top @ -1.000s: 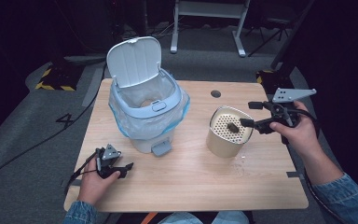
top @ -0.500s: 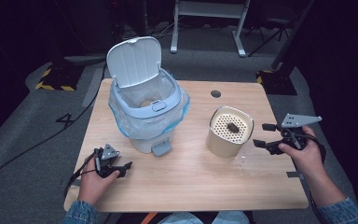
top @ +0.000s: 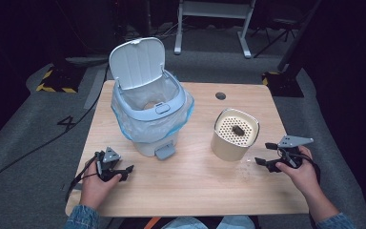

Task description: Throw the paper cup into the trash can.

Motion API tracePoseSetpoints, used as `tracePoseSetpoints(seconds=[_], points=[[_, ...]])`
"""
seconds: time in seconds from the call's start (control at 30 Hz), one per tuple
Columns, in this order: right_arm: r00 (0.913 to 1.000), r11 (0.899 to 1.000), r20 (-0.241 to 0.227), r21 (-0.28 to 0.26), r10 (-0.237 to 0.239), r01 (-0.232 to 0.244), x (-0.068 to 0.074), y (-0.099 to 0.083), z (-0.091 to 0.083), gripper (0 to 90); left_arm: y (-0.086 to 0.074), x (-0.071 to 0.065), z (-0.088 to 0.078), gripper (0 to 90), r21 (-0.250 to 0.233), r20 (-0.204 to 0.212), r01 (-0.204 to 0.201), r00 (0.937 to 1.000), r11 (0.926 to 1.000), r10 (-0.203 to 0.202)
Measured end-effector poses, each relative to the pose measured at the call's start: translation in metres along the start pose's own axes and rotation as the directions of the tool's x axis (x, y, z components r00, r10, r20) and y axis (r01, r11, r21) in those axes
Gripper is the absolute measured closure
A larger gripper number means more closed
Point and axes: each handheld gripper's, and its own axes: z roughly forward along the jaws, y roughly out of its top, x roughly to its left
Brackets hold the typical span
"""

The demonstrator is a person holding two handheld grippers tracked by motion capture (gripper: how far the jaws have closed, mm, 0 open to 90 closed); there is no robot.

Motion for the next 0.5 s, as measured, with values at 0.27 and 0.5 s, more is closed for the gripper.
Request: tracePoseSetpoints(seconds=[0.27, 0.5], points=[[0.9986, 0.998, 0.03, 0.035, 0.044, -0.045, 0.001, -0.031, 0.017, 16.7, 0.0, -0.001, -0.001, 31.2, 0.002, -0.012, 0.003, 0.9999, 1.0, -0.003], [0.998, 0.998, 0.051, 0.042, 0.037, -0.039, 0.001, -0.043, 0.021, 15.3, 0.0, -0.002, -0.001, 31.7, 0.007, -0.012, 0.011, 0.9999, 0.9999, -0.01]])
